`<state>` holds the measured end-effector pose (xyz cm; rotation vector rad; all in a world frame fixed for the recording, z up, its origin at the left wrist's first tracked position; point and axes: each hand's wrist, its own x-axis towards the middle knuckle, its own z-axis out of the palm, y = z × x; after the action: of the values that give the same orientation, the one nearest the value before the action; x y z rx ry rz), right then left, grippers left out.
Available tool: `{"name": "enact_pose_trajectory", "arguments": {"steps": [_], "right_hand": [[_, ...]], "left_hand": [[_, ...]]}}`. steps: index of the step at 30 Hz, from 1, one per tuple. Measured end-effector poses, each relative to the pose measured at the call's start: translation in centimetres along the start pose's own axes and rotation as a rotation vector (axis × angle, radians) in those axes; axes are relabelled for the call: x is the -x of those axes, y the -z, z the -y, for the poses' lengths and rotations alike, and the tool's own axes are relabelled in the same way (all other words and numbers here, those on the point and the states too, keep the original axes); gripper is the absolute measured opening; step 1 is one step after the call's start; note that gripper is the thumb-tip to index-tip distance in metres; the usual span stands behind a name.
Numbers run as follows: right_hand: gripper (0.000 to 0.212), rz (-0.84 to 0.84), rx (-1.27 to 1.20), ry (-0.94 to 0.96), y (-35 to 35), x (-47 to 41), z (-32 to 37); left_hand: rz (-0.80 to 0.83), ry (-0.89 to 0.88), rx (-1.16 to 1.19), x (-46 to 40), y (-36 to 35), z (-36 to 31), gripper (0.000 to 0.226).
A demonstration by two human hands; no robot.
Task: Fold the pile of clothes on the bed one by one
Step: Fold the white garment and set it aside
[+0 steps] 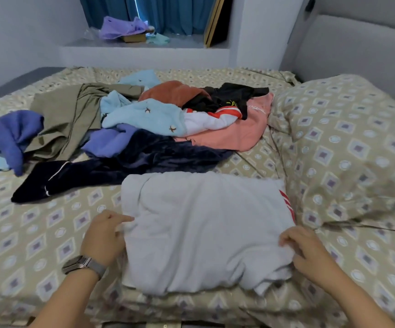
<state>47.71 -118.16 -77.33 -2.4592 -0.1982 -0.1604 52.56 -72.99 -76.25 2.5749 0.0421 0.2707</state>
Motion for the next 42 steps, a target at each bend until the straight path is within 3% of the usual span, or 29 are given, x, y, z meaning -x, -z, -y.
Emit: {"name": "enact_pose_trajectory", "arguments": {"steps": [2, 3, 5, 7, 8, 12, 15, 18, 21, 23, 24, 25, 26, 27, 28, 31, 35, 37, 39, 42], "right_hand": [[0.033, -0.201, -0.106, -0.250, 0.8, 0.1, 2.5], [0.016, -0.212, -0.123, -0.373, 1.0, 0.3, 3.4], [0.045, -0.018, -0.044, -0.563, 0.6, 0.9, 4.7], [0.064, 0.248, 0.009, -0.633, -0.3, 1.6, 6.2], [0.065, 0.293, -0.003, -0.643, -0.9, 1.8, 6.8], [0.053, 0.143, 0.008, -0.595, -2.6, 1.8, 6.7], [0.043, -0.017, -0.179, -0.703, -1.2, 2.1, 4.9], [0.030, -0.121, -0.471, -0.831, 0.5, 3.0, 3.6], [0.025, 0.111, -0.406, -0.869, 0.0, 4.0, 3.7], [0.022, 0.182, -0.388, -0.887, 0.1, 3.8, 4.1], [0.021, 0.149, -0.429, -0.899, 0.2, 3.5, 4.2], [0.033, 0.070, -0.489, -0.919, 0.4, 3.0, 4.3], [0.058, -0.030, -0.557, -0.961, 0.5, 2.5, 4.0], [0.077, -0.112, -0.576, -1.000, 0.5, 2.0, 3.7], [0.081, -0.160, -0.581, -1.008, 0.5, 1.6, 3.6], [0.034, -0.119, -0.551, -0.908, -0.1, 0.9, 3.3], [0.032, -0.264, -0.500, -0.867, 0.1, 0.5, 1.7], [0.035, -0.309, -0.482, -0.900, 0.5, 0.5, 1.2], [0.035, -0.248, -0.431, -0.920, 0.3, 0.5, 1.0], [0.022, -0.114, -0.425, -0.949, -0.4, 0.5, 1.3]], "left_hand": [[0.005, 0.279, 0.111, 0.4, 0.6, -1.0, 0.010], [0.096, 0.388, 0.173, 0.6, 0.6, -1.4, 0.020], [0.370, 0.520, 0.310, 1.3, 0.2, -2.2, 0.053], [0.507, 0.539, 0.421, 2.0, -0.5, -3.2, 0.059], [0.510, 0.531, 0.463, 2.3, -1.0, -3.4, 0.058], [0.342, 0.570, 0.685, 3.1, -2.2, -3.6, 0.046], [0.188, 0.630, 0.837, 3.1, -1.4, -2.4, 0.038], [0.031, 0.700, 0.809, 3.0, -0.1, -0.3, 0.025], [0.081, 0.763, 0.728, 3.4, -0.3, 0.5, 0.032], [0.144, 0.846, 0.732, 3.5, -0.6, 0.3, 0.022], [0.155, 0.892, 0.782, 3.5, -0.6, 0.0, 0.028], [0.170, 0.929, 0.861, 3.5, -0.6, -0.1, 0.044], [0.188, 0.951, 0.947, 3.4, -0.5, -0.3, 0.055], [0.205, 0.957, 1.029, 3.3, -0.5, -0.5, 0.055], [0.214, 0.957, 1.098, 3.1, -0.6, -0.9, 0.049], [0.134, 0.940, 1.168, 2.7, -1.0, -1.9, 0.037], [-0.039, 0.889, 1.082, 2.1, -0.7, -1.2, 0.028], [-0.106, 0.831, 0.898, 2.1, -0.5, -0.5, 0.019], [-0.077, 0.768, 0.708, 2.0, -0.6, -0.5, 0.013], [0.097, 0.857, 0.765, 1.8, -0.7, -0.9, 0.030]]}}
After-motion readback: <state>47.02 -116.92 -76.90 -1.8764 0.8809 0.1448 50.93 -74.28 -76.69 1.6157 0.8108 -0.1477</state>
